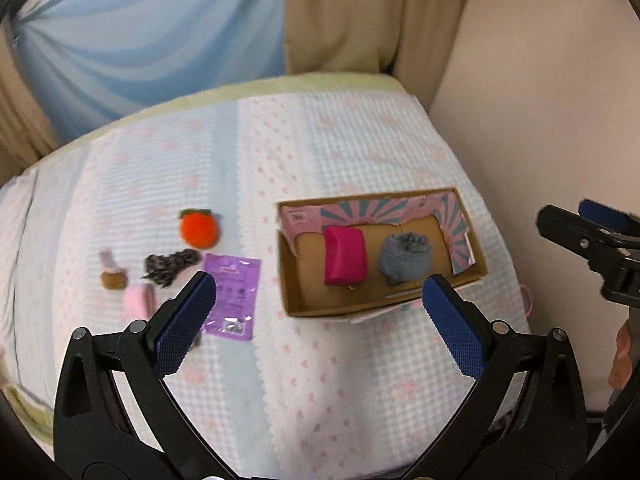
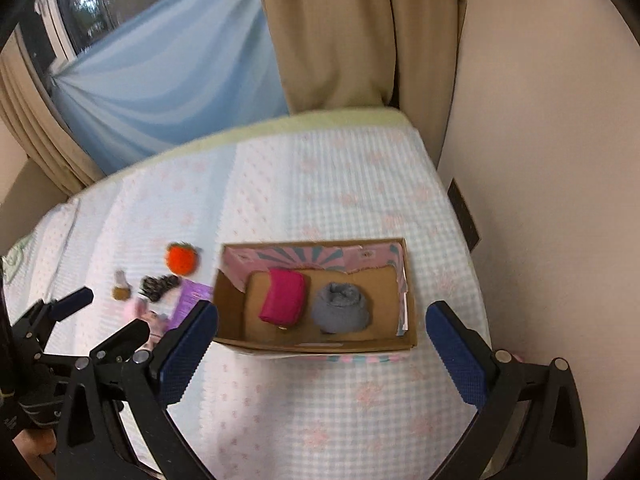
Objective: Organize soft objects
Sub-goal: 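Lift both tools out of the box and move back toward the items, then grasp the pink fuzzy cuff with the left tool while the right tool grasps the purple packet, then carry the pink cuff and purple packet into the box and release them, then withdraw both tools from the box toward the remaining items, then grasp the fuzzy brown brush with the left tool while the right tool grasps the black scrunchie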
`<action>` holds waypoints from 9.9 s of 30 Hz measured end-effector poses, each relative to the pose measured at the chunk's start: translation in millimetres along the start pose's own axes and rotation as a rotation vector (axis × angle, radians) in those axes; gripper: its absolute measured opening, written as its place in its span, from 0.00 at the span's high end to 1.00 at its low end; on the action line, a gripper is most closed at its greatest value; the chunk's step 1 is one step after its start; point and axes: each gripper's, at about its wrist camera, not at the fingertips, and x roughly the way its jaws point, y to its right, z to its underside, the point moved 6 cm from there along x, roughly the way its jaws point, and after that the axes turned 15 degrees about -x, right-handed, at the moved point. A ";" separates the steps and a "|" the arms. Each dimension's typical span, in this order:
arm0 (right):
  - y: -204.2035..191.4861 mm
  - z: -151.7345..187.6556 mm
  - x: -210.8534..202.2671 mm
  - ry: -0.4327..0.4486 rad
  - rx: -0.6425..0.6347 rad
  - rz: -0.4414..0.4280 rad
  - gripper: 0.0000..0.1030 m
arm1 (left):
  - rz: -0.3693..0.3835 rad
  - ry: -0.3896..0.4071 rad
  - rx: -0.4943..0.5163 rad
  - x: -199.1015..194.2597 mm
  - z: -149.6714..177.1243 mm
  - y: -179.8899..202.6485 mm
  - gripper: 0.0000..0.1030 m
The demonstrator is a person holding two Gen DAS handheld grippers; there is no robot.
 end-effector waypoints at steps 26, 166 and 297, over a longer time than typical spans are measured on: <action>-224.5 -27.8 -44.4 0.178 -0.028 -0.007 0.00 | -0.077 0.275 -0.151 -158.1 -20.8 -254.0 0.00; 38.5 48.5 209.5 -0.330 0.375 -0.182 0.69 | -0.005 -0.210 0.003 196.2 -0.6 16.7 0.59; -386.7 -17.6 429.7 -0.427 0.136 -0.099 0.44 | -0.104 -0.254 -0.129 290.1 -12.3 -467.0 0.48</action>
